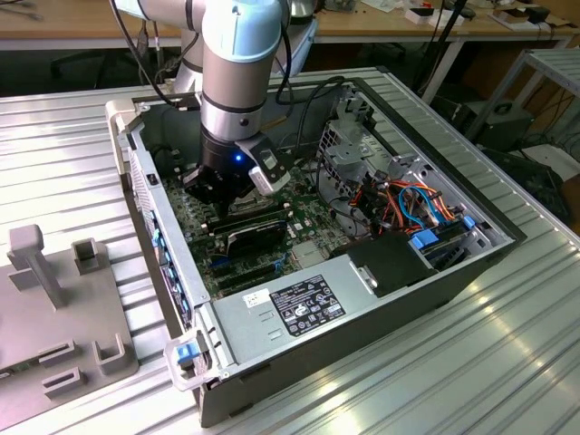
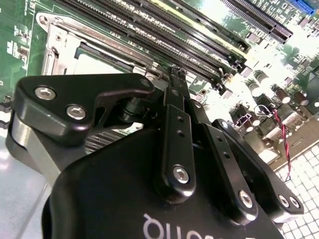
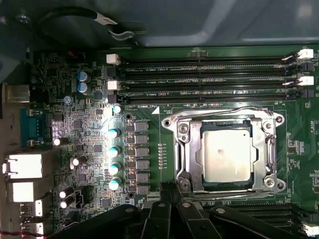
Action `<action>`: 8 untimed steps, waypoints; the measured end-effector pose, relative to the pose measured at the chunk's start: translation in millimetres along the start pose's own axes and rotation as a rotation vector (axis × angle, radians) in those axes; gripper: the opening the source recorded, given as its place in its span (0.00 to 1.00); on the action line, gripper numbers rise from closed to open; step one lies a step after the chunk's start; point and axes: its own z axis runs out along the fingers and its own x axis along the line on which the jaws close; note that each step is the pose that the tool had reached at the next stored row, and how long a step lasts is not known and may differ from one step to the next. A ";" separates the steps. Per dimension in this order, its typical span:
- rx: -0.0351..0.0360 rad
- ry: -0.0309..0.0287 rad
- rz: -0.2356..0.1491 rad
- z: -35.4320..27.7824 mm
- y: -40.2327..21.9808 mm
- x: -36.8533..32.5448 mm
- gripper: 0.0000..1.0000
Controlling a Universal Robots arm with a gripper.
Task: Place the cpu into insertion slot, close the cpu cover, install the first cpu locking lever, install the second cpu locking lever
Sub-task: 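Install the second cpu locking lever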
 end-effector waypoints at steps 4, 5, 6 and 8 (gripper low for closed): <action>-0.0047 0.0007 -0.023 2.5 0.0 0.6 0.11; -0.0059 0.0008 -0.025 2.9 0.0 0.7 0.11; -0.0063 0.0009 -0.027 2.9 -0.3 0.6 0.11; -0.0066 0.0008 -0.027 3.0 -2.1 0.5 0.11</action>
